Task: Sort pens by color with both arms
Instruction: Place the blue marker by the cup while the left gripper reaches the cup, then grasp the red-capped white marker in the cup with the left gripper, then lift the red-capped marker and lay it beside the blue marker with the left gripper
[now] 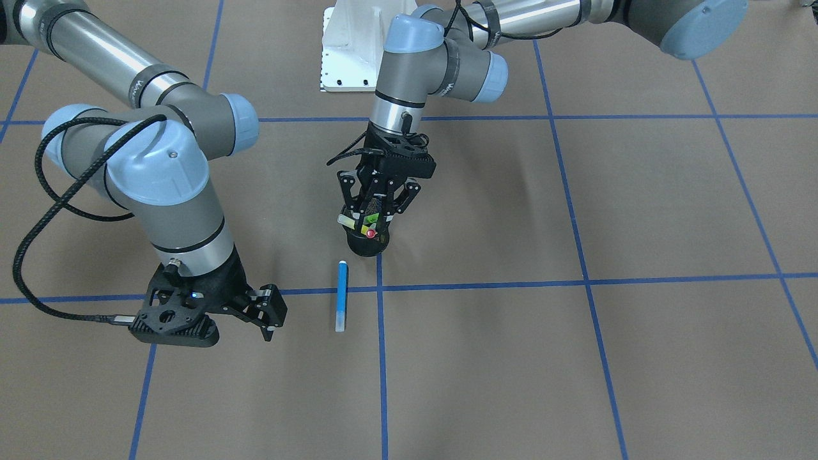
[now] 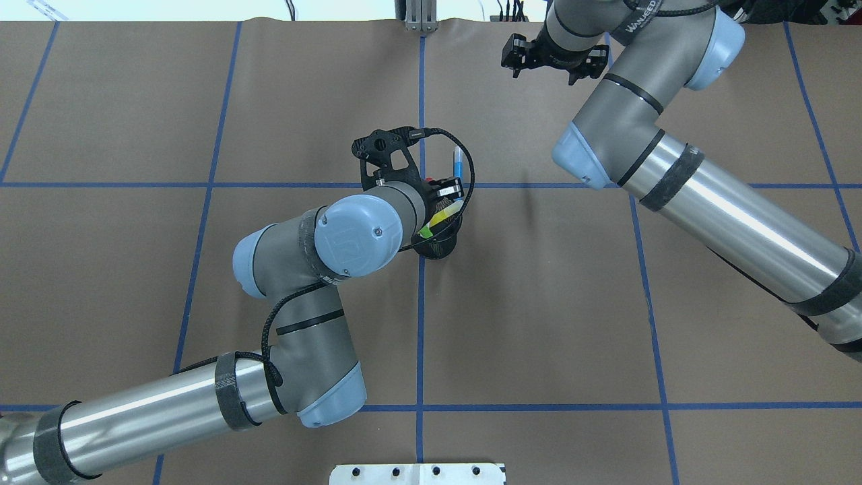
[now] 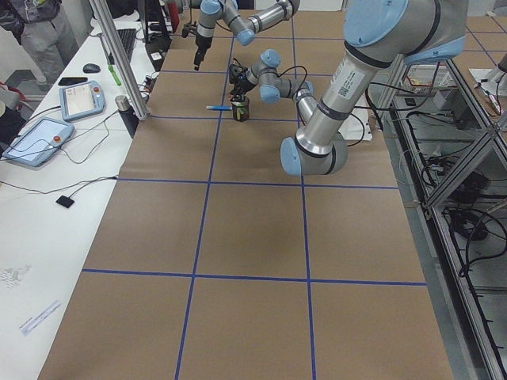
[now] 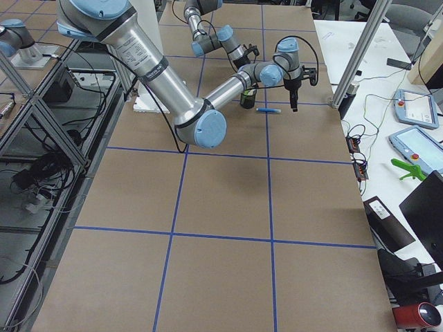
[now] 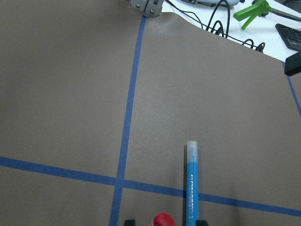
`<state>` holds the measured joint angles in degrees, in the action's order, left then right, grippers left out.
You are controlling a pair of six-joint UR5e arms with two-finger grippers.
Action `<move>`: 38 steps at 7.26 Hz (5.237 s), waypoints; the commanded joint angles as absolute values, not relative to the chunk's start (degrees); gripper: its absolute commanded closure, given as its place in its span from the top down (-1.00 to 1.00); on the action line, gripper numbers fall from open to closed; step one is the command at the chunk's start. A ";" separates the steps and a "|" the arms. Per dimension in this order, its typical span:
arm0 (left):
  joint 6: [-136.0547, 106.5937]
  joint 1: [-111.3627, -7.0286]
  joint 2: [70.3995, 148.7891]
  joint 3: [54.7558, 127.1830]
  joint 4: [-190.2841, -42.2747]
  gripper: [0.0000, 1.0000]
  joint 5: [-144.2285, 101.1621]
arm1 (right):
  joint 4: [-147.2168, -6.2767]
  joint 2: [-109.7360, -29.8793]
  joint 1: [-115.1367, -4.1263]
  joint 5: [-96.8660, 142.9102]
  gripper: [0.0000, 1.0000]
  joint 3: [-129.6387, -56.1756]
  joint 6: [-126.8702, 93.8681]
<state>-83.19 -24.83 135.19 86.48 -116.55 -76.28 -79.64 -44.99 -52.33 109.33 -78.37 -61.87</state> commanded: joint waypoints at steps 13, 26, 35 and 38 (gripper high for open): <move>-77.99 -25.31 135.62 91.90 -112.88 -1.00 -72.95 | -88.95 -47.02 -60.29 119.00 1.00 -80.68 -60.82; -67.06 -42.01 145.98 78.59 -91.78 -1.00 -101.66 | -76.82 -62.04 -48.53 128.23 1.00 -101.32 -102.17; -72.25 -41.14 154.95 61.70 -98.70 0.78 -103.54 | -62.84 -61.35 -37.97 121.56 0.53 -100.46 -118.12; -71.11 -41.57 154.86 62.75 -98.70 0.98 -103.62 | -62.84 -61.70 -37.62 120.85 0.46 -100.37 -117.77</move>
